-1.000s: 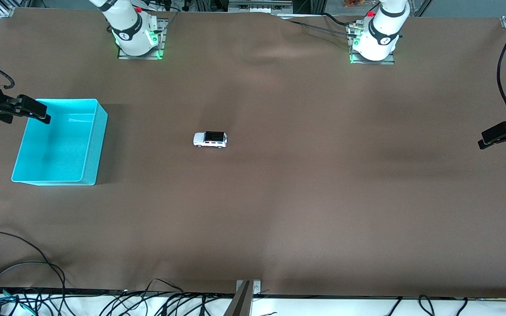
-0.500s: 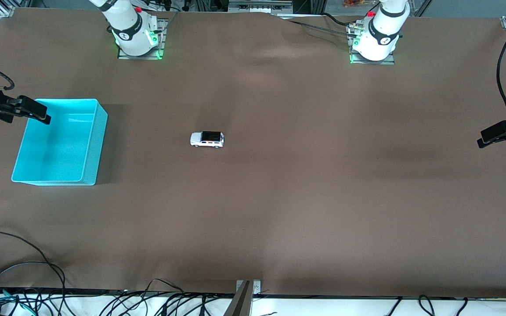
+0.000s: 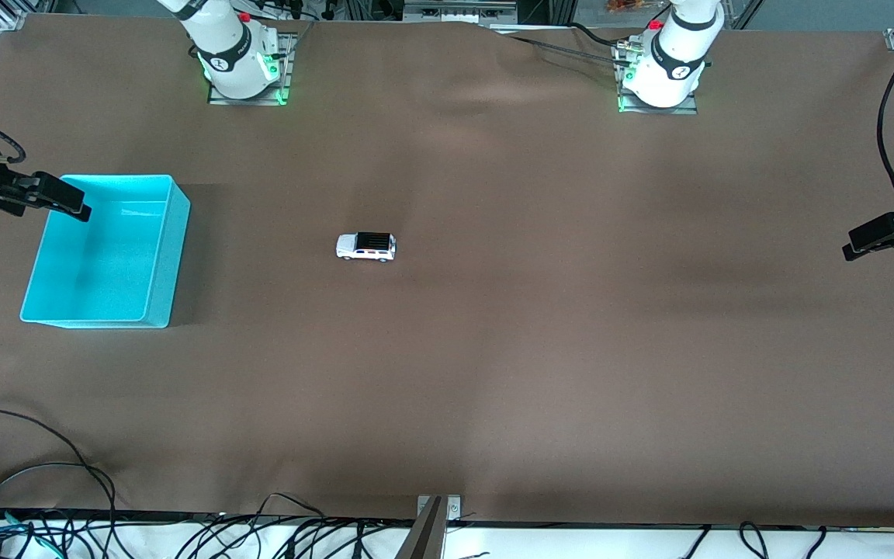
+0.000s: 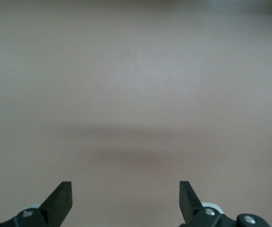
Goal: Wind and store white jeep toy
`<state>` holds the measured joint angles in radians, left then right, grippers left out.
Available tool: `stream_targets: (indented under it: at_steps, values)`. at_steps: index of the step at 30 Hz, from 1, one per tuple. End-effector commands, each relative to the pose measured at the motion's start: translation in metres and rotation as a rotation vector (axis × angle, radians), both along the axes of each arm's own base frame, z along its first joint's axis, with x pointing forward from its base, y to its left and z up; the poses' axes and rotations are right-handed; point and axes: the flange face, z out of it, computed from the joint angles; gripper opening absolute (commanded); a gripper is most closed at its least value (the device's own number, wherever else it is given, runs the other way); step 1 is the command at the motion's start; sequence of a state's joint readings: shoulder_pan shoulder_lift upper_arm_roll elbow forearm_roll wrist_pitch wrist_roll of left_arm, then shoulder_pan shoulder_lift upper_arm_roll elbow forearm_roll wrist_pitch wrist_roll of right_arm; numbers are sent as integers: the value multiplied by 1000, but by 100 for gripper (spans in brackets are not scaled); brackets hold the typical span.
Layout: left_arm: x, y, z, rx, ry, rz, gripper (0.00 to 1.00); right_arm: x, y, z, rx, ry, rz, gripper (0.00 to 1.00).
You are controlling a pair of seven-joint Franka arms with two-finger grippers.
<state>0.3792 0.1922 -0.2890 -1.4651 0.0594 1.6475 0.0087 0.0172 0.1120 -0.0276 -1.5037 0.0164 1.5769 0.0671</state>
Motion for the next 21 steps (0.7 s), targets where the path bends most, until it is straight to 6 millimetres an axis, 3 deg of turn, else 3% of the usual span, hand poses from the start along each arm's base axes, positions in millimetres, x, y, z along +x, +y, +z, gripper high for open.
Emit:
stream_targets:
  at_steps: [1,9,14,21]
  values:
    - [-9,-4,6,-22,2,-13,100,-2,0,2,14,10,-7,100]
    - [-10,-4,8,-20,-1,-12,100,-1,3,-1,14,18,-9,100]
    - [-10,-4,8,-20,-1,-12,100,2,16,-11,9,32,7,100]
    - [-10,-4,6,-21,2,-12,100,2,43,-41,8,48,-10,100]
